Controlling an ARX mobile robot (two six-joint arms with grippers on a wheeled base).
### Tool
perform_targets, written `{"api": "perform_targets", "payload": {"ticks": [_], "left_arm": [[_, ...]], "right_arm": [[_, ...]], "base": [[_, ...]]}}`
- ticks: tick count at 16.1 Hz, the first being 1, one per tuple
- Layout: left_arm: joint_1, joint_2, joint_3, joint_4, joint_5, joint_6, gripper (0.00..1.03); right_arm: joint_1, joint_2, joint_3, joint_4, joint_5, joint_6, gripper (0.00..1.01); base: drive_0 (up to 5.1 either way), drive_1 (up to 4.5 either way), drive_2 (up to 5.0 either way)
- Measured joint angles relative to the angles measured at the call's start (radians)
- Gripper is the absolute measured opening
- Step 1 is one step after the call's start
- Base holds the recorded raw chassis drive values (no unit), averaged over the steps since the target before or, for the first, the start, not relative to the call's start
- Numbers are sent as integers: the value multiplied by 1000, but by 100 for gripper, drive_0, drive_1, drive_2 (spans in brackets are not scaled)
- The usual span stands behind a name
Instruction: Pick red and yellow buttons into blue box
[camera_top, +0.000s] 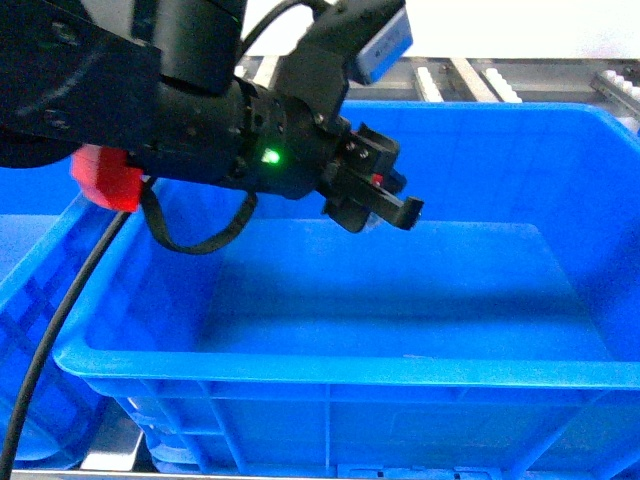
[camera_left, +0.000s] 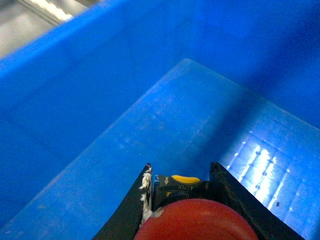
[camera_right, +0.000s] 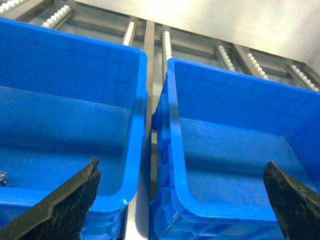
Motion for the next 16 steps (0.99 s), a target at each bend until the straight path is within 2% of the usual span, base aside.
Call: {"api": "perform_targets", "payload": {"ticks": [3,5,6,8,11,12,13,14,15,16], "left_arm": [[0,92,59,-29,72,-19,29],[-10,107,70,-64,85,14,29],[-11,116,71,-60,79,24,36],[-13,122,71,-44,60,31,59],[26,118,69,4,5,17,92],[34,112,65,23,-20,10,97],[52,89,57,45,-56,-11,99],[96,10,21,88,-143,-83,98],[147,-105,-58,176,-167,-177,98],[176,-221,-175,258,-194,-264,98]], "right_arm": [[0,0,0,0,0,0,98],[0,0,0,0,0,0,98],[0,0,0,1,0,0,98],[0,0,0,0,0,0,98],[0,0,0,0,0,0,98],[0,0,0,0,0,0,98],[0,0,0,0,0,0,98],[0,0,0,0,0,0,98],[0,0,0,0,0,0,98],[0,0,0,0,0,0,98]], "base": [[0,0,0],[0,0,0],[0,0,0],[0,0,0],[0,0,0],[0,0,0],[0,0,0],[0,0,0],[0,0,0],[0,0,0]]}}
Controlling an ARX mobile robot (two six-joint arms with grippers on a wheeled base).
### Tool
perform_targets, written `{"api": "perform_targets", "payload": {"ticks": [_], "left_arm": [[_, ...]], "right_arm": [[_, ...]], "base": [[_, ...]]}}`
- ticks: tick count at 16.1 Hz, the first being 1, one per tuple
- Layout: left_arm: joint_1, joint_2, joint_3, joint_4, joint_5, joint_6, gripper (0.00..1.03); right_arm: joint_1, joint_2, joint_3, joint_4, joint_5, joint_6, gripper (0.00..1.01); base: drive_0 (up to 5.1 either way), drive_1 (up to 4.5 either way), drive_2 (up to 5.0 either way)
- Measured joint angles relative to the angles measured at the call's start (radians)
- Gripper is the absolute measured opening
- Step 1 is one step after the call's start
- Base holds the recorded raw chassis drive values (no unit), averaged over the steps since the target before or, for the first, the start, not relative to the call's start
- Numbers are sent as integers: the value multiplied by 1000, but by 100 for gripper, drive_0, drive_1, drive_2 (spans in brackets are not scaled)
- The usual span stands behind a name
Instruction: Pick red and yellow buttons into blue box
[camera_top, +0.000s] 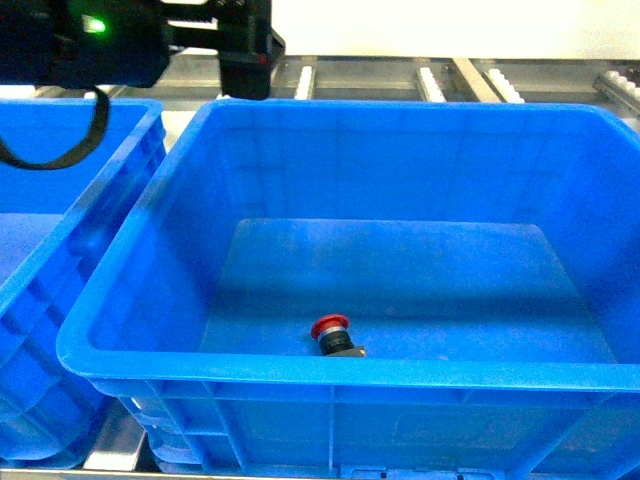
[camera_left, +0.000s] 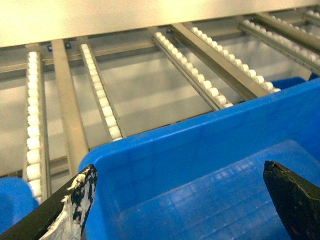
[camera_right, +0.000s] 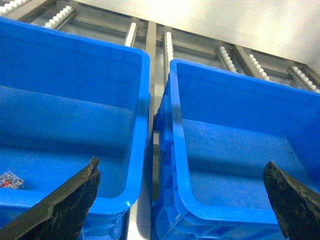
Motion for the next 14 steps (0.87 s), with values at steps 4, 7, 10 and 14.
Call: {"api": "perform_targets", "payload": {"ticks": [4,7,10,14], "left_arm": [[89,-400,-367,-106,-354,-278,98],[50,-702,-515,-209,-362,-341,98],[56,-706,-526,-214,-346,-344,98],[61,-697,-557,-88,-332,-309,93]], "right_arm": [[0,0,0,0,0,0,98],[0,0,0,0,0,0,98],[0,0,0,0,0,0,98],[-7,-1,-13,54,-26,30,95]], "base": [[0,0,0],[0,0,0],[0,0,0],[0,0,0]]}}
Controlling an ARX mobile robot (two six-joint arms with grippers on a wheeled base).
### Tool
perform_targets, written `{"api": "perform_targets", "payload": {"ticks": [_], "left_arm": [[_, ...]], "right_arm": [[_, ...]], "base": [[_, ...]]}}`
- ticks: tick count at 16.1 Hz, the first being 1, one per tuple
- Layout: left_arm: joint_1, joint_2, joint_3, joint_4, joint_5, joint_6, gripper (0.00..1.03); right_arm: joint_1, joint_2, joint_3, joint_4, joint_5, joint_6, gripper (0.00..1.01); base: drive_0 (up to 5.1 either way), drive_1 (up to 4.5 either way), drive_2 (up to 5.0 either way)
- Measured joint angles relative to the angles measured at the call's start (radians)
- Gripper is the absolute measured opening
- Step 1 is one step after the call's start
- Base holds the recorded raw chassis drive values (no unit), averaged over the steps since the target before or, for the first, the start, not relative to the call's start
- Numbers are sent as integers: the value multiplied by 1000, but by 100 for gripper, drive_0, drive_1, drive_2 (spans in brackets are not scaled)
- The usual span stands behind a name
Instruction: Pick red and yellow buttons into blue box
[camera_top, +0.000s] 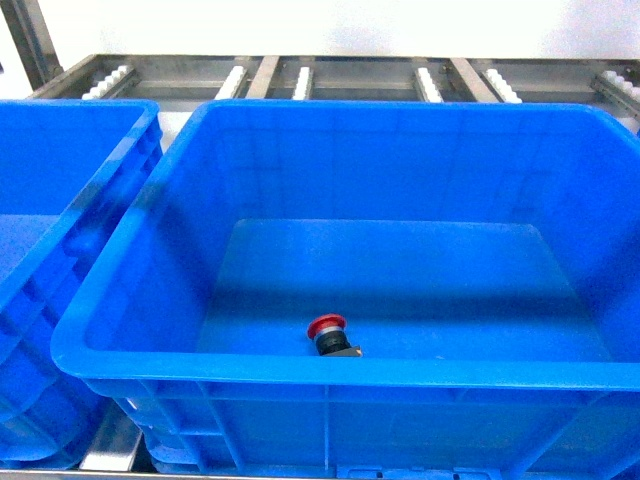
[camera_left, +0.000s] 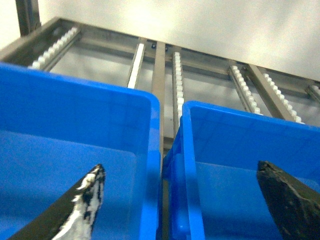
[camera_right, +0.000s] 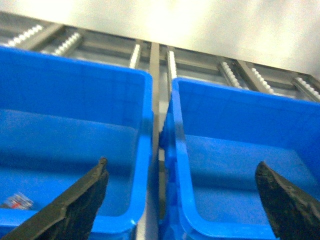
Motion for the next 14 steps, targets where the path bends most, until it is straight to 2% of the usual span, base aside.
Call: {"api": "perform_targets", "payload": {"ticks": [1,2,3,4,5,6,7,8,9,10,14], "left_arm": [[13,-14,-53,105,23,89,82],[35,-54,-117,144,35,174,69],[53,-95,-156,143,48,220,56],[66,-128,-180,141,59,241,45],[75,-158,-201,133,70,255,35],[83,-190,-225,122,85,264,24],[94,-226,-248,107,99,266,13],[151,-259,-264,89,160,266,2],[177,-289,-279,73,161,267,2],[179,-321,-291,59,167,266,2],[174,-450,-334,-30,176,268,2]], "right_arm": [[3,-21,-24,57,-35,64,84],[27,-51,-44,56,-32,122,71],[51,-67,-58,46,-17,149,58],[99,-89,-69,29,52,163,47],[173,-107,-82,24,106,172,36],[193,-121,-87,19,104,175,25],[189,-134,-93,16,124,178,13],[185,-147,-100,8,124,178,2],[185,-168,-100,-23,124,180,2],[185,-253,-107,-128,123,181,2],[185,-330,-139,-140,124,181,2]], "base": [[0,0,0],[0,0,0],[0,0,0],[0,0,0],[0,0,0],[0,0,0],[0,0,0],[0,0,0],[0,0,0],[0,0,0],[0,0,0]]}}
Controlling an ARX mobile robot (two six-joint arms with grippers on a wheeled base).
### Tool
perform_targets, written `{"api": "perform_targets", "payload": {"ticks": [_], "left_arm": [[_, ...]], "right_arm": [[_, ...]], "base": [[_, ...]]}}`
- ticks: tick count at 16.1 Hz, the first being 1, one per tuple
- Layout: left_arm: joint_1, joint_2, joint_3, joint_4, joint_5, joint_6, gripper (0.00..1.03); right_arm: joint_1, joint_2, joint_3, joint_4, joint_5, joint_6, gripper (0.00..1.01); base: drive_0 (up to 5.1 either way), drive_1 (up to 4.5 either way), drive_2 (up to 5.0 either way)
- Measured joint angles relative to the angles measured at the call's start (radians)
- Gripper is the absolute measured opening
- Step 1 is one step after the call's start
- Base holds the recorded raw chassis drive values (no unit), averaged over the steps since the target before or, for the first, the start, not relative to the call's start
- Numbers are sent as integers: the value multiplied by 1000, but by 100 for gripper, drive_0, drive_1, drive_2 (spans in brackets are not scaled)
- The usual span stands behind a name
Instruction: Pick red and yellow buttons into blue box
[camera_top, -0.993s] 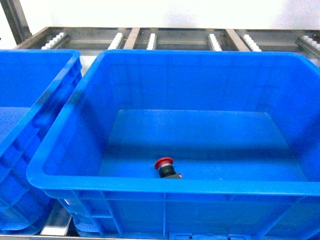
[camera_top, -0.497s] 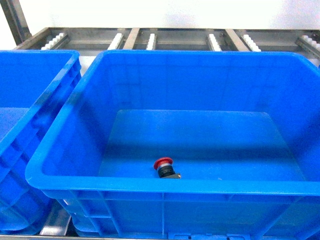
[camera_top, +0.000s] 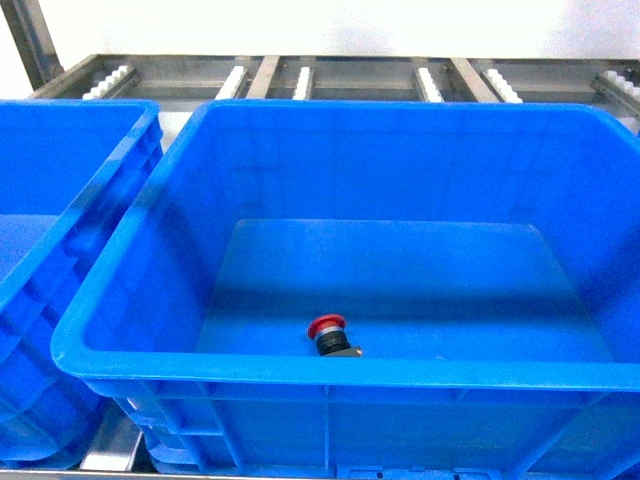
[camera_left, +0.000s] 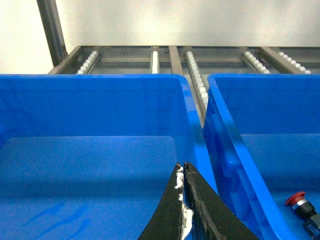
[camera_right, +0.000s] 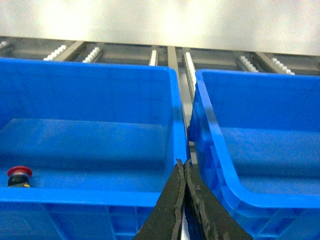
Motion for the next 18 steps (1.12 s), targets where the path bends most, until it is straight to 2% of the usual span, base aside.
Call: {"api": "perform_targets", "payload": {"ticks": [1,2,12,18], "left_arm": [[0,-29,-6,-23,0,0,2],[0,-48,-28,6,0,0,2],[0,-303,-37,-244,0,0,2],[0,-365,-37,-306,0,0,2]], "right_arm": [[0,-6,0,11,-1,0,2],[0,-6,0,2,0,0,2],[0,-6,0,4,0,0,2],[0,-6,0,4,0,0,2]], "base": [[0,0,0],[0,0,0],[0,0,0],[0,0,0]]}}
